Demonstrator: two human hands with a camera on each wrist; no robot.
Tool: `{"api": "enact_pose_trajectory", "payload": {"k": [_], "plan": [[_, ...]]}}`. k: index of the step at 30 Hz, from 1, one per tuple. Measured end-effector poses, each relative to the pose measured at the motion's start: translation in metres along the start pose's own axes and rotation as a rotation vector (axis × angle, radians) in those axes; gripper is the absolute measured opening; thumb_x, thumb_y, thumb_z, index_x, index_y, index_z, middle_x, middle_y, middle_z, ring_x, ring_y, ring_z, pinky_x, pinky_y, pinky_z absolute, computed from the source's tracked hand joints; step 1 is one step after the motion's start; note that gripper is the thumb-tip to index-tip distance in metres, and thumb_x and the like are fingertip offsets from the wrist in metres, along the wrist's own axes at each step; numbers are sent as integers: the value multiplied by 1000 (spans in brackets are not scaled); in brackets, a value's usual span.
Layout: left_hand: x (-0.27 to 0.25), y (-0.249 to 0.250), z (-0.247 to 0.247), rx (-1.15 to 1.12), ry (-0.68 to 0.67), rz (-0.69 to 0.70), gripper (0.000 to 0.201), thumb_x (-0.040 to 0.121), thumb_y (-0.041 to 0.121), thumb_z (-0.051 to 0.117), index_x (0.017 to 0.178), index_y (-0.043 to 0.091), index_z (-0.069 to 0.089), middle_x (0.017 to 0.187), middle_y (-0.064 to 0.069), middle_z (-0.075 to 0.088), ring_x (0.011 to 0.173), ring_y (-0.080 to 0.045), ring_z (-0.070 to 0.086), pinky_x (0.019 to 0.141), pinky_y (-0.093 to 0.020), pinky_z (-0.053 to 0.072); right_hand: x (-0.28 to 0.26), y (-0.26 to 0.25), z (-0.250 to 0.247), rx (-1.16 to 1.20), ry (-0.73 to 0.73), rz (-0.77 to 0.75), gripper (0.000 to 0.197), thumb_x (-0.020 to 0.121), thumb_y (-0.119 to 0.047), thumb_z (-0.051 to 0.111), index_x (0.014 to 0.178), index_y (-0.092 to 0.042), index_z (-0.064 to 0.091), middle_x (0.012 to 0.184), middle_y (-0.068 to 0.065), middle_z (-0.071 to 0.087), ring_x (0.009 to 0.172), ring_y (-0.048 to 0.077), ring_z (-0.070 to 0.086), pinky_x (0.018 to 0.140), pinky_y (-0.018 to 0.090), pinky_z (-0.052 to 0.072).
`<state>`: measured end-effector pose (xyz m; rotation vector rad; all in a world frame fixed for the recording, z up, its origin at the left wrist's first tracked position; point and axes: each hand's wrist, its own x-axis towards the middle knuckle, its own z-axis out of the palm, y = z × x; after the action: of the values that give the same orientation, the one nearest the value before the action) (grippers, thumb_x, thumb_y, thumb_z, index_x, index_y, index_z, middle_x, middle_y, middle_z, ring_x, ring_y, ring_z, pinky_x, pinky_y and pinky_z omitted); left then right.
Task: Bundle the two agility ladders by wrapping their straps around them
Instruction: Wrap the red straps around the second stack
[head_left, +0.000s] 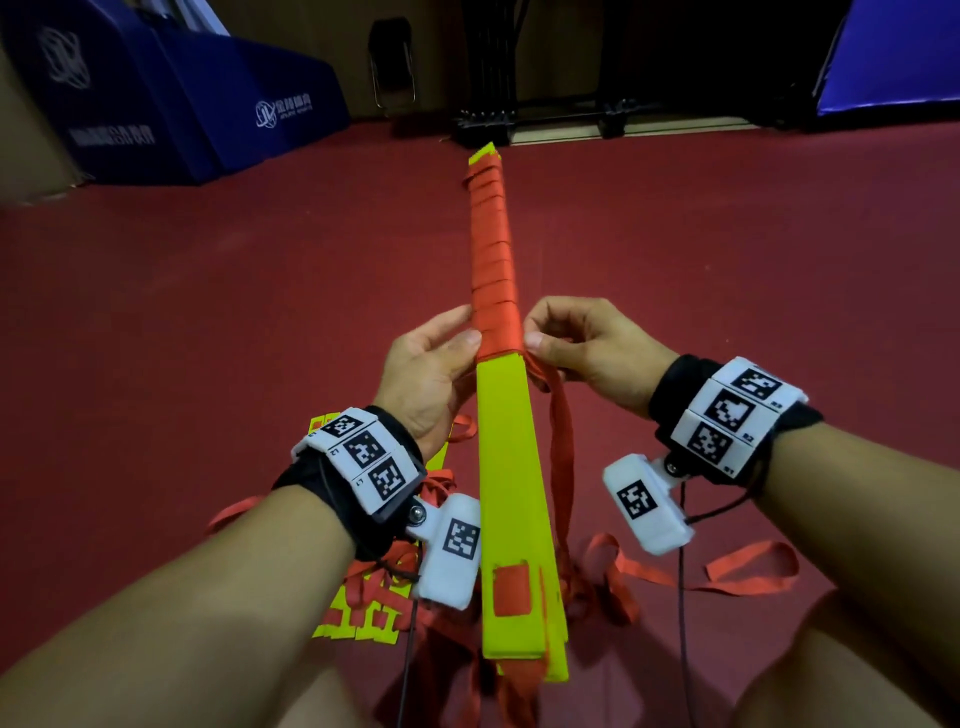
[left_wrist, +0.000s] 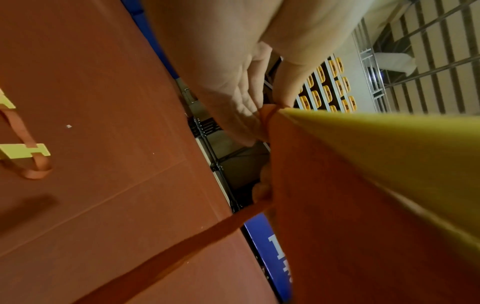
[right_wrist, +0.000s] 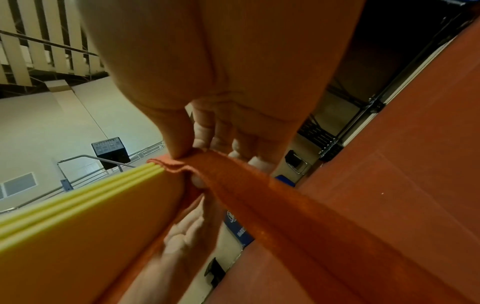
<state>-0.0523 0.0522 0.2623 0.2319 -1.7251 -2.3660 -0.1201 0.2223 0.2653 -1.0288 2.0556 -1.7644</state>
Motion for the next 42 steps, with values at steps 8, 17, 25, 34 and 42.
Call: {"api": "enact_pose_trajectory", "payload": {"k": [8, 17, 25, 34, 42], "plan": [[-5, -1, 1, 207, -77, -71, 31, 101, 6, 50, 117, 26, 68, 75, 0, 68, 61, -13, 59, 59, -27, 41, 6, -5, 10, -155, 103, -70, 19, 95, -11, 66, 79, -15, 59, 62, -6, 59, 57, 12, 55, 60, 33, 48], [-14, 3, 5, 63, -252, -116, 51, 79, 7, 59, 129, 0, 60, 87, -8, 70, 73, -19, 64, 65, -28, 43, 5, -8, 11, -108, 130, -12, 19, 85, -10, 77, 86, -17, 59, 75, -1, 59, 67, 17, 58, 63, 26, 53], [-14, 5, -2, 134, -323, -114, 70, 78, 11, 67, 142, 29, 46, 119, 3, 73, 100, -13, 68, 82, -38, 49, -1, -12, 7, -113, 92, -30, 20, 85, -8, 76, 92, -15, 59, 82, 7, 62, 73, 18, 57, 70, 29, 49], [-11, 0, -1, -12, -256, -68, 57, 76, 5, 76, 127, 19, 55, 106, -9, 76, 82, -16, 74, 57, -28, 57, 1, -12, 7, -90, 37, -56, 29, 83, 9, 72, 97, -15, 62, 85, 2, 61, 78, 16, 56, 75, 28, 49], [-8, 2, -6, 73, -211, -62, 46, 89, -10, 63, 132, 5, 54, 104, -11, 72, 78, -21, 71, 65, -31, 59, 3, -1, 0, -314, 130, 111, 29, 80, -31, 83, 88, -13, 62, 71, -3, 57, 61, 11, 49, 61, 30, 42]]}}
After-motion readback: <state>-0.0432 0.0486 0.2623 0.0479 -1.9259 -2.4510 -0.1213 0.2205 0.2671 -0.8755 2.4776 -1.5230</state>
